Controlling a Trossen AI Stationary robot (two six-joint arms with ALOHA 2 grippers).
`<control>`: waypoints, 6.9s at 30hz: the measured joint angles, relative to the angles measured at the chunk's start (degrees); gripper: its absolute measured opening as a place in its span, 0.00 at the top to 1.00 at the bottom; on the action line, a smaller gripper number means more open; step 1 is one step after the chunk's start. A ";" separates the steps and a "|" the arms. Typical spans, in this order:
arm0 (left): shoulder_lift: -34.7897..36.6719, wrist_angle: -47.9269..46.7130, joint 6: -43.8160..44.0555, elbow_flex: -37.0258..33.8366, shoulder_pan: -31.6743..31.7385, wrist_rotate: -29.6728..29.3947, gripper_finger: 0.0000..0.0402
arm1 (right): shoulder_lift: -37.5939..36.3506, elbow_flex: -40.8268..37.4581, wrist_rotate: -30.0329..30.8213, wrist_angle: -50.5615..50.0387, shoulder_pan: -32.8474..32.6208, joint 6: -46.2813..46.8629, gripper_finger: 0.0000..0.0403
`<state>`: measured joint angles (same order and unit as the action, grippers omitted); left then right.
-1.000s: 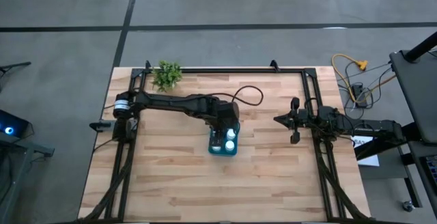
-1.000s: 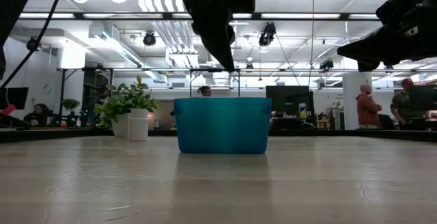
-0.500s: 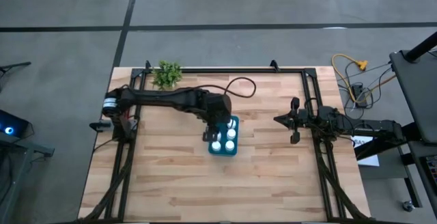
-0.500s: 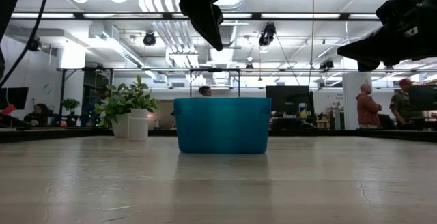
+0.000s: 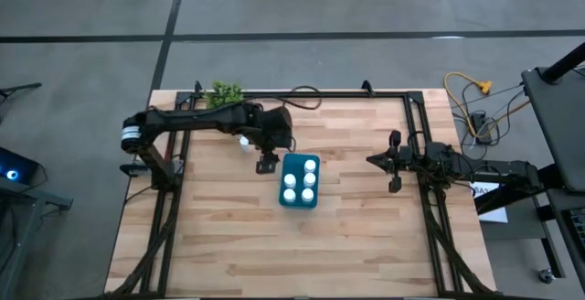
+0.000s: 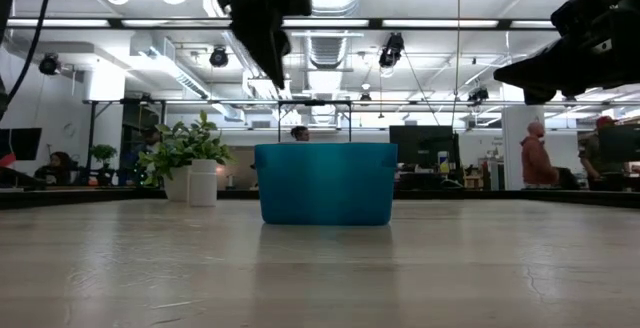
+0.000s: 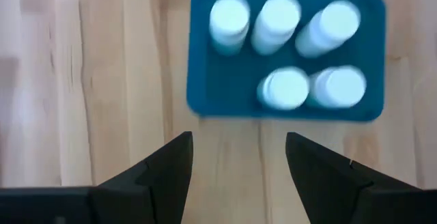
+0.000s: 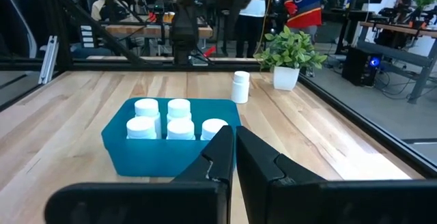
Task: Pick and place pill bottles into a basket
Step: Put the white pill bottle into the blue container
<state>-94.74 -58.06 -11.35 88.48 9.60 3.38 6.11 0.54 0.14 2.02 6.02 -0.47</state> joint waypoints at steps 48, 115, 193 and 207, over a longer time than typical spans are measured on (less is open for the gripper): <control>13.03 4.70 -13.15 -22.83 18.61 0.61 0.46 | 0.11 0.00 0.00 -0.11 0.00 -1.44 0.98; 12.04 18.58 -12.98 -35.49 19.70 -0.33 0.46 | 0.11 0.00 0.02 -0.11 0.02 0.42 0.98; 3.63 4.50 0.95 -2.53 1.42 2.46 0.65 | 0.07 0.02 0.00 -0.13 0.02 0.31 0.98; -4.72 5.59 0.04 2.87 -1.06 2.38 0.65 | 0.06 0.02 -0.07 -0.11 0.02 3.28 0.98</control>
<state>-99.46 -52.47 -11.31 91.35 8.54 5.77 6.17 0.56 0.08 1.91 6.04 2.81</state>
